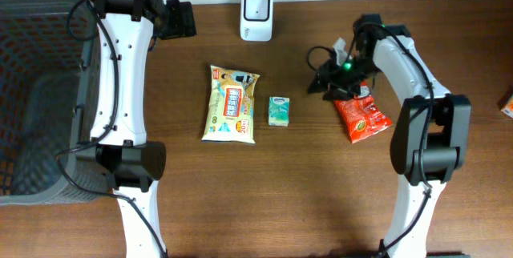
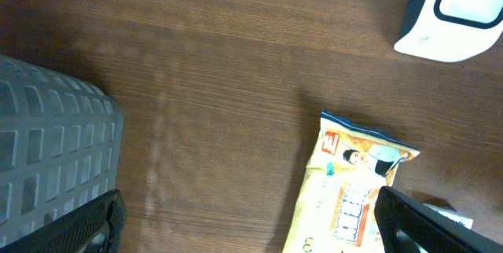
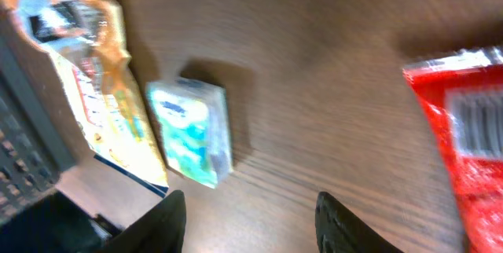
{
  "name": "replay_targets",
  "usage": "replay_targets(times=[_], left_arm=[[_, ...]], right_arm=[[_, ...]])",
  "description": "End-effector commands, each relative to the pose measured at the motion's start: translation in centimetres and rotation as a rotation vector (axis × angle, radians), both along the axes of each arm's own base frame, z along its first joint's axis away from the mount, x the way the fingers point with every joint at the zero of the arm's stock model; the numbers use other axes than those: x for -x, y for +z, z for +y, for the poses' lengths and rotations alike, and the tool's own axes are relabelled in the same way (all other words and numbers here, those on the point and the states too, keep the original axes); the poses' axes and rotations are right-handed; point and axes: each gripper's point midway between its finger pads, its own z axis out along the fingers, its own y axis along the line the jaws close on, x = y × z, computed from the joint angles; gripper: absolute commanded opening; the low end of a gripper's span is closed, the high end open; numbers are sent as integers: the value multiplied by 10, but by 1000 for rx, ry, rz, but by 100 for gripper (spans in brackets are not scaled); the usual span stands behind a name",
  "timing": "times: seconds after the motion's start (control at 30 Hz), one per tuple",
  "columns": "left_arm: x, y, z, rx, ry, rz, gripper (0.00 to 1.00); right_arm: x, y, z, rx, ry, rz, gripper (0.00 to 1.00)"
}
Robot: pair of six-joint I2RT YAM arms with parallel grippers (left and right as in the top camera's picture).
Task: Scan the item barcode
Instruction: 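Hold the green Kleenex pack up to the scanner with the right gripper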
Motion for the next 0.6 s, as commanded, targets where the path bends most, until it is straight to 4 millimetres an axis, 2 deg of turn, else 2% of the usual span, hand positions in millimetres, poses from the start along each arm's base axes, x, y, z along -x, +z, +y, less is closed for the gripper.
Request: replay_targets(times=[0.0,0.1,0.27,0.3,0.33,0.37,0.4,0.43,0.47,0.5,0.57], left_arm=[[0,0,1,-2,11,-2,99],[0,0,1,-2,11,-2,99],[0,0,1,-2,11,-2,99],[0,0,1,-2,11,-2,99],[0,0,1,-2,11,-2,99],[0,0,1,-2,11,-2,99],[0,0,1,-2,11,-2,99],[0,0,1,-2,11,-2,99],[0,0,1,-2,11,-2,99],[0,0,1,-2,11,-2,99],[0,0,1,-2,11,-2,99]], right_arm=[[14,-10,38,23,129,-28,39],[25,-40,70,19,124,-22,38],[35,-76,70,19,112,-36,38],[38,-78,70,10,113,-29,33],[41,-73,78,-46,117,-18,16],[43,-58,95,-182,126,-10,4],[42,-35,111,-350,137,-16,4],[37,-2,124,-566,160,-44,4],[33,35,130,-788,207,-103,4],[23,70,124,-965,237,-133,4],[9,77,119,-966,224,-152,4]])
